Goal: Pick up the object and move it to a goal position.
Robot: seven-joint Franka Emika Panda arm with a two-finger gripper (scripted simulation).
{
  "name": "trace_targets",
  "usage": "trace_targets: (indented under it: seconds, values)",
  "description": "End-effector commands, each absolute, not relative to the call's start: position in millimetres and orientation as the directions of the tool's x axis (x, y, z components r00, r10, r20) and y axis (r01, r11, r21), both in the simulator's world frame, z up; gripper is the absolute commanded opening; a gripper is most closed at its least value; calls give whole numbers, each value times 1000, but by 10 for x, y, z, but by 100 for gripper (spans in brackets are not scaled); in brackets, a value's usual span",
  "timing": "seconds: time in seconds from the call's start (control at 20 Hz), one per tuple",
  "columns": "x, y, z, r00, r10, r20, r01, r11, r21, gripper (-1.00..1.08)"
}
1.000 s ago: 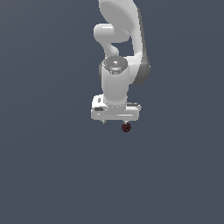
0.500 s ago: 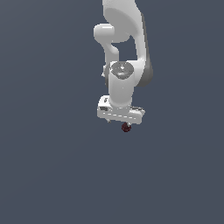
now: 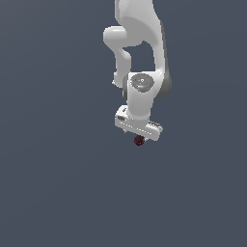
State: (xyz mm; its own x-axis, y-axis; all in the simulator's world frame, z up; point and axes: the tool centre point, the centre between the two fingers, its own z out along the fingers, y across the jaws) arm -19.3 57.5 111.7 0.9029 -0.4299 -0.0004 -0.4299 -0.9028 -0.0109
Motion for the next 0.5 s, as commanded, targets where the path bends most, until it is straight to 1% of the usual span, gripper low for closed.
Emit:
trace_targets:
  seconds: [0.0, 0.45]
  values:
    - [-238, 630, 1053, 876, -483, -1, -483, -875, -9, 100]
    - [-379, 783, 870, 777, -629, -2, -629, -777, -3, 100]
